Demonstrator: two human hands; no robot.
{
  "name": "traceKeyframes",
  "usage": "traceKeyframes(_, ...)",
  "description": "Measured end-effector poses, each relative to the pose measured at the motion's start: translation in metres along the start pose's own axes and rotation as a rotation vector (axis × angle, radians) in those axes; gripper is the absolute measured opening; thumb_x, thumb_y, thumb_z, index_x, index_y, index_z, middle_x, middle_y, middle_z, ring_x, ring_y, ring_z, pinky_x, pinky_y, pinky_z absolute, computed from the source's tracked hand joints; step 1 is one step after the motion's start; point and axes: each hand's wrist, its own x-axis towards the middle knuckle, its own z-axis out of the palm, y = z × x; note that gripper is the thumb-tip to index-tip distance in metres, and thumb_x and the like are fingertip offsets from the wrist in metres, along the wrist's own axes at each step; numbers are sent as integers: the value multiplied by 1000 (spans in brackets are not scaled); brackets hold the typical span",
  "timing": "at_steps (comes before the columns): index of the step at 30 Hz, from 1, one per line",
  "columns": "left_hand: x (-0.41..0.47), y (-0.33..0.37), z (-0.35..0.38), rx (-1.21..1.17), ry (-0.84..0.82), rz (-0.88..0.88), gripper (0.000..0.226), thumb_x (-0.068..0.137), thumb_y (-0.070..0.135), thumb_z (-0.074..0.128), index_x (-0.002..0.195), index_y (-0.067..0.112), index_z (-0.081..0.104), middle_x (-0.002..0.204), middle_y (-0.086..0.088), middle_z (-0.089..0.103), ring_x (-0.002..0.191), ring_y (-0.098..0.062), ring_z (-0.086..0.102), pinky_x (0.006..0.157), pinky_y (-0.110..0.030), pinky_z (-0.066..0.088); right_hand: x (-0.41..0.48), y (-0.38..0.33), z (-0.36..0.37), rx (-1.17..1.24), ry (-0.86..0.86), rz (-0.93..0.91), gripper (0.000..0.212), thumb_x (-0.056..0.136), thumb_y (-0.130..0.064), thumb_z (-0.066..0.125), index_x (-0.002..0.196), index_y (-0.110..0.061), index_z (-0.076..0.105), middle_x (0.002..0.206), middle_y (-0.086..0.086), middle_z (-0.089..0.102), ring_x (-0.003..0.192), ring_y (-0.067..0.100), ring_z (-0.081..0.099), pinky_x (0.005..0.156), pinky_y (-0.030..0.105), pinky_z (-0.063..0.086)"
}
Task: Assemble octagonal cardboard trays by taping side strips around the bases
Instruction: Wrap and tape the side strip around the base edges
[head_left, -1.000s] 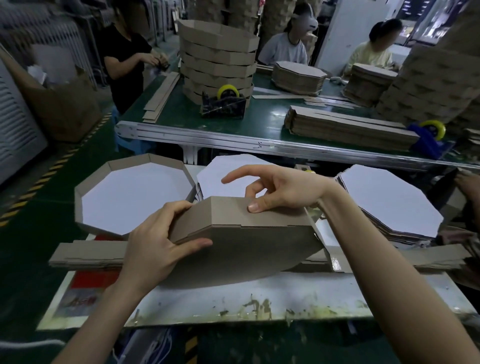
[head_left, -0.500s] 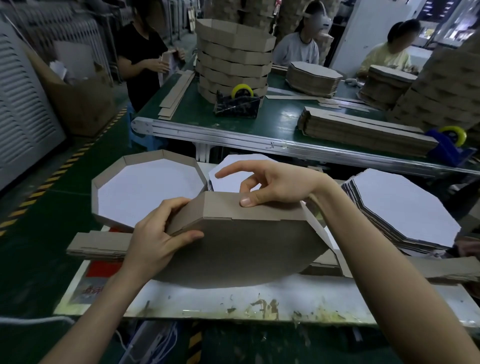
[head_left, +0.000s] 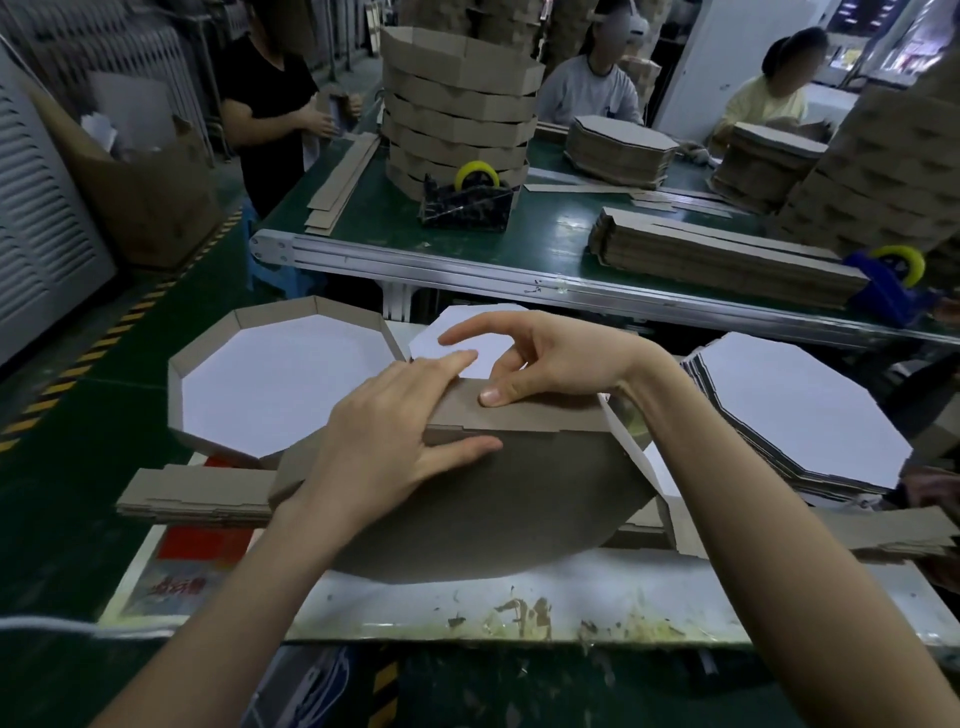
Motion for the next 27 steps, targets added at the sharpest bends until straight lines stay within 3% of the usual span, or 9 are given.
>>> traceKeyframes(3,-2,-3,0,-5,9,9,73,81,72,43,131,20,53,116,-2,67,96,-21,64,74,-26,48,-17,9,-9,-6,-36,100,77,77,-33,77,145,-30,40,82,7,76,71,17,72,60,19,54)
traceKeyframes(6,-2,-6,2,-4,7,2,73,80,73,47,132,22,52,117,-2,66,98,-19,62,75,-24,44,-27,17,-14,124,-75,56,72,82,-13,73,144,-32,39,90,13,75,75,18,72,65,22,56)
traceKeyframes(9,4,-6,3,-23,7,-8,74,79,73,50,131,21,52,117,-3,65,100,-16,56,76,-26,43,-26,21,-17,131,-46,13,67,89,0,67,142,-31,39,86,6,75,71,14,71,63,19,54)
traceKeyframes(12,5,-6,3,-28,-3,6,70,81,68,46,129,18,55,117,-4,64,102,-10,46,77,-27,43,-24,21,-16,129,-56,27,67,86,-11,71,141,-33,39,84,3,75,73,16,71,65,20,55)
traceKeyframes(14,5,-7,2,-37,-36,1,69,82,68,44,129,19,57,121,-4,63,106,-13,50,81,-29,43,-24,20,-16,131,-72,43,71,81,-20,73,142,-34,39,88,4,76,78,19,72,68,23,56)
traceKeyframes(18,4,-7,1,-41,-84,-1,69,85,68,40,128,19,60,125,-4,62,111,-24,58,87,-30,42,-25,20,-16,139,-71,49,71,86,-11,69,146,-27,35,89,7,75,75,16,72,65,21,56)
traceKeyframes(22,2,-4,-1,-73,-81,1,68,89,69,33,128,21,63,127,-4,61,112,-24,57,89,-34,46,-27,18,-12,122,-64,79,75,82,-20,69,148,-28,34,95,10,75,81,22,73,70,26,58)
traceKeyframes(27,1,-1,-3,-95,-59,36,54,90,61,39,127,29,62,132,-4,59,113,-25,57,87,-41,51,-32,16,-11,145,-76,37,84,83,-10,69,152,-30,25,96,8,74,90,23,72,75,27,57)
